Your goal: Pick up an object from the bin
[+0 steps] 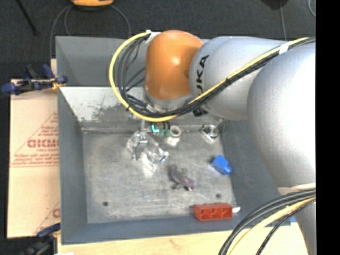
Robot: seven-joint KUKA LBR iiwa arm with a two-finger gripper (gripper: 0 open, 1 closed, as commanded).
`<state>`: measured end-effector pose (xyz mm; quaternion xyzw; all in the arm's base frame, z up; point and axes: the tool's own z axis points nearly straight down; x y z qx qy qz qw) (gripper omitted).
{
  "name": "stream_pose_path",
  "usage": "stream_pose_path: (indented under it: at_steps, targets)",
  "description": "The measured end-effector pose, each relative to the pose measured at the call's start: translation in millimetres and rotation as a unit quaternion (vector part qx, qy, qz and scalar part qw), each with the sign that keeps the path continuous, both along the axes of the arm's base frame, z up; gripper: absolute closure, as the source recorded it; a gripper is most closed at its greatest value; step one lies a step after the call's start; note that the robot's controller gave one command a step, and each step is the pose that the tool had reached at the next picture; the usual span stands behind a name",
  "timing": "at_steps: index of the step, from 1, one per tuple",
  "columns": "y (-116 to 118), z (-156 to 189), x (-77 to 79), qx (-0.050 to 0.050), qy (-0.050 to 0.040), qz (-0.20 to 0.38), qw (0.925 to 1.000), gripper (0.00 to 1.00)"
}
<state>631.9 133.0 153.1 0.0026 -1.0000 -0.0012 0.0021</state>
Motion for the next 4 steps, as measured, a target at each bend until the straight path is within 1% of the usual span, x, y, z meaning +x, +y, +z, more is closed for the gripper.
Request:
stream_pose_path:
  at_steps: [1,2,3,4]
  targets:
    - [-38.8,-55.3,-11.6,-0.001,-0.0066,0.014,0.9999,0.0]
    - [-40.9,-75.8,-14.6,-0.002,-0.0099,0.145,0.9893,0.0]
    - [-39.2,-74.4,-12.4,0.0,-0.0158,0.144,0.9895,1.0]
    - [-30.0,49.3,-9.0,-0.002,-0.007,0.202,0.9794,1.0]
